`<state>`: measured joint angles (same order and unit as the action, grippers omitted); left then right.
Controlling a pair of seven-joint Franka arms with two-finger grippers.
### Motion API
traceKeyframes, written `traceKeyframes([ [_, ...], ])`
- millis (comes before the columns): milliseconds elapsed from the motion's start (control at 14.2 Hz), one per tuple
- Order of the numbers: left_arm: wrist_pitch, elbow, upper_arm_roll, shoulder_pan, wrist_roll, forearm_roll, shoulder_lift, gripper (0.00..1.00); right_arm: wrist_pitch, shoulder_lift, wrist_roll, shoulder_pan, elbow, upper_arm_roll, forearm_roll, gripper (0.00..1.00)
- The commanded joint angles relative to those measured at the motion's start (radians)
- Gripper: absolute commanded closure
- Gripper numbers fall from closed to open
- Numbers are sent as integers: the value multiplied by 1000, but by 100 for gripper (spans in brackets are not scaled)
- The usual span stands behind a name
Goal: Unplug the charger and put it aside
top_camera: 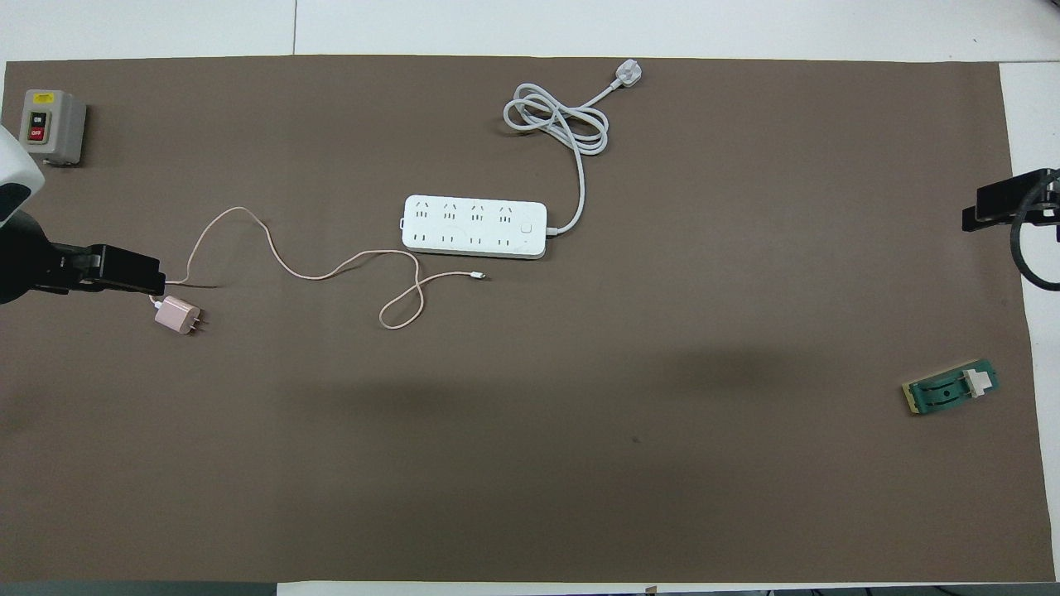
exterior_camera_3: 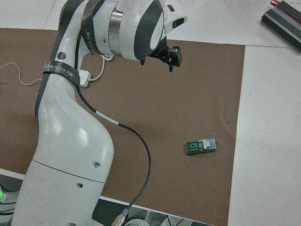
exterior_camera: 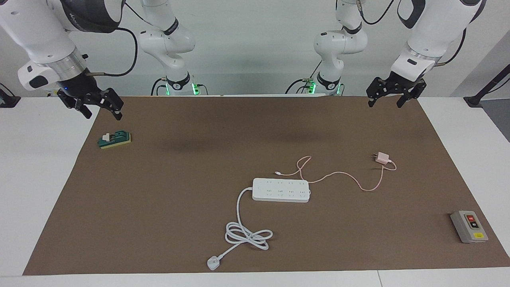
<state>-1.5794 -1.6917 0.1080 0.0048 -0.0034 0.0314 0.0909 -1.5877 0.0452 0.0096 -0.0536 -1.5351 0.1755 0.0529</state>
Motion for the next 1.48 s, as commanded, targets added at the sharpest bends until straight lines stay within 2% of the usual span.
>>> traceKeyframes([
  [0,15,7,-8,-14,7,-11,1,0,2,-18,-11,-6,-20,6,-13,0],
  [1409,-4,0,-11,-14,10,-22,-3,0,2,-18,-11,-6,-20,6,-13,0],
])
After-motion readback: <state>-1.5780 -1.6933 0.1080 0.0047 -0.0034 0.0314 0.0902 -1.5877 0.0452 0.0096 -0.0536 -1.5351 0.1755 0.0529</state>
